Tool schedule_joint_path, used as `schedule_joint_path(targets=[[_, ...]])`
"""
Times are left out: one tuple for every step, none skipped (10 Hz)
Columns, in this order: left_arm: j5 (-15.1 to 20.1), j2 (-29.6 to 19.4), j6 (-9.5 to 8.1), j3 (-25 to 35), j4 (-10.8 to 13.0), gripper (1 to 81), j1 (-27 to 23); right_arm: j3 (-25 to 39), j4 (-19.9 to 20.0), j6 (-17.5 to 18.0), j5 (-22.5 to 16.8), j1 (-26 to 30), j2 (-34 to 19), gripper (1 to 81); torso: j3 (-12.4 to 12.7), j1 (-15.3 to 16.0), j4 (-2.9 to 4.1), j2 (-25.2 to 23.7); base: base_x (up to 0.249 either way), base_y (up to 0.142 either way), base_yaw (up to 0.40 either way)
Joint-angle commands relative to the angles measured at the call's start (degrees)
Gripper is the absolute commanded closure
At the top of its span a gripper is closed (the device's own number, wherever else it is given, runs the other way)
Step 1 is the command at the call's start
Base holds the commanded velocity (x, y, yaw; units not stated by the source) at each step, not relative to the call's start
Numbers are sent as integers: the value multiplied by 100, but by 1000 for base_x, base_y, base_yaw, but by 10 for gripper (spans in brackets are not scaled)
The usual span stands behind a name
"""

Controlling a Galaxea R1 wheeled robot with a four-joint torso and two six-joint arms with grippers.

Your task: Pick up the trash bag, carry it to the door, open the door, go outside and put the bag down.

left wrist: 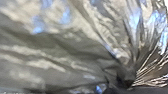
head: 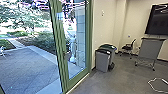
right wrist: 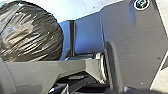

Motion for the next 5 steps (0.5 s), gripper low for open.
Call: schedule_joint_path(targets=[[287,18,16,4,78,811,-297,40,-58,-55,-345,249,79,10,0,0,0,0,157,0,0],[287,18,16,4,78,811,-297,40,-58,-55,-345,249,79,10,0,0,0,0,159,0,0],[287,18,16,-14,78,811,-297,40,-58,-55,-345,258,79,10,0,0,0,0,160,0,0],[287,18,16,4,69,811,-297,40,-58,-55,-345,267,79,10,0,0,0,0,160,0,0],[287,18,16,-14,69,811,-297,40,-58,-55,-345,267,79,10,0,0,0,0,160,0,0]])
